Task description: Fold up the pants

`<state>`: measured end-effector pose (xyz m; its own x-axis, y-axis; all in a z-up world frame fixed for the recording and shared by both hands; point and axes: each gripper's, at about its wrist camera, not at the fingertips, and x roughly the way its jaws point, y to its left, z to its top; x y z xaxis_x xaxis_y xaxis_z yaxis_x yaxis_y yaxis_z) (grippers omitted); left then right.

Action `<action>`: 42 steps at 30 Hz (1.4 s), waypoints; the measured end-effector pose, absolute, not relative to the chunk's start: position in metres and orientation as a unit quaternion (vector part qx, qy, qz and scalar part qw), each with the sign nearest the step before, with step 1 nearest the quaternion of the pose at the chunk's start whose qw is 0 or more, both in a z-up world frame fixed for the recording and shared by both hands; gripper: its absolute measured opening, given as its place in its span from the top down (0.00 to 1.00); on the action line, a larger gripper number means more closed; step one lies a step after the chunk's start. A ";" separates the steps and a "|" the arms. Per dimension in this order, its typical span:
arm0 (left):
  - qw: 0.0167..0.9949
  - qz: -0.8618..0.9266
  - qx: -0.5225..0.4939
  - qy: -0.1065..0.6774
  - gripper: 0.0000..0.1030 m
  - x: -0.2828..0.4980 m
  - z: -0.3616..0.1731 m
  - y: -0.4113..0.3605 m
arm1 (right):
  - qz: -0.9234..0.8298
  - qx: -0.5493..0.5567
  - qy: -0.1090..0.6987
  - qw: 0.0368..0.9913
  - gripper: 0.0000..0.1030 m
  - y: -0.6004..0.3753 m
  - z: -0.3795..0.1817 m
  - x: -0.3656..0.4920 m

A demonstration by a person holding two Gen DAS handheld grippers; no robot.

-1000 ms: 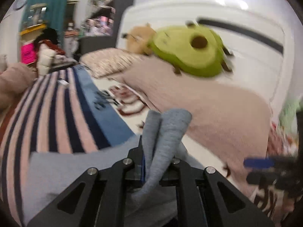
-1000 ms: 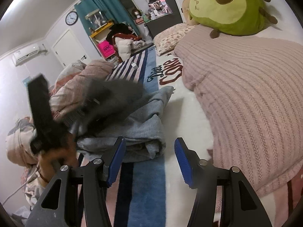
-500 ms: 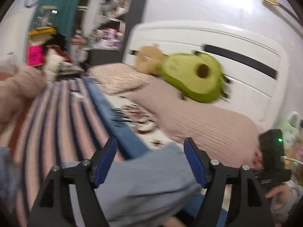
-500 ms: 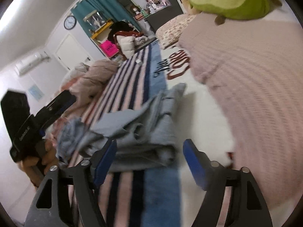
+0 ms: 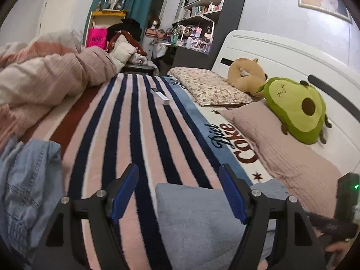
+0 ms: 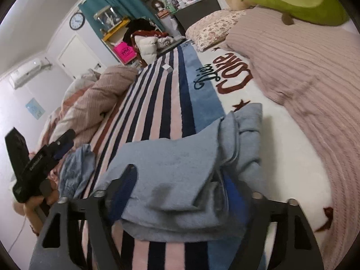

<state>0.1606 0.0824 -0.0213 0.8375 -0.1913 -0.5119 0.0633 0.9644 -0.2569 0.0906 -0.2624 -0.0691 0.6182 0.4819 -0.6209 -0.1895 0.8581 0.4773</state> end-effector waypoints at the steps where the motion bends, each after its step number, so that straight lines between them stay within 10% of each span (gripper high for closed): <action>1: 0.951 -0.072 -0.117 0.276 0.32 0.160 -0.021 0.081 | 0.182 0.176 0.396 0.883 0.40 -0.259 -0.071 0.092; 5: 0.953 -0.083 -0.111 0.271 0.32 0.157 -0.018 0.075 | 0.149 0.134 0.391 0.898 0.78 -0.254 -0.073 0.091; 13: 0.952 -0.103 -0.093 0.272 0.32 0.154 -0.016 0.062 | 0.129 0.102 0.326 0.931 0.91 -0.267 -0.045 0.074; 22: 0.933 -0.123 -0.093 0.325 0.31 0.168 -0.047 0.048 | 0.100 0.082 0.377 0.917 0.90 -0.289 -0.068 0.069; 27: 0.920 -0.106 -0.059 0.373 0.31 0.170 -0.079 0.031 | 0.091 0.087 0.389 0.912 0.68 -0.300 -0.073 0.071; 42: 0.901 -0.125 -0.067 0.411 0.24 0.130 -0.119 0.019 | 0.123 0.102 0.455 0.876 0.47 -0.312 -0.096 0.076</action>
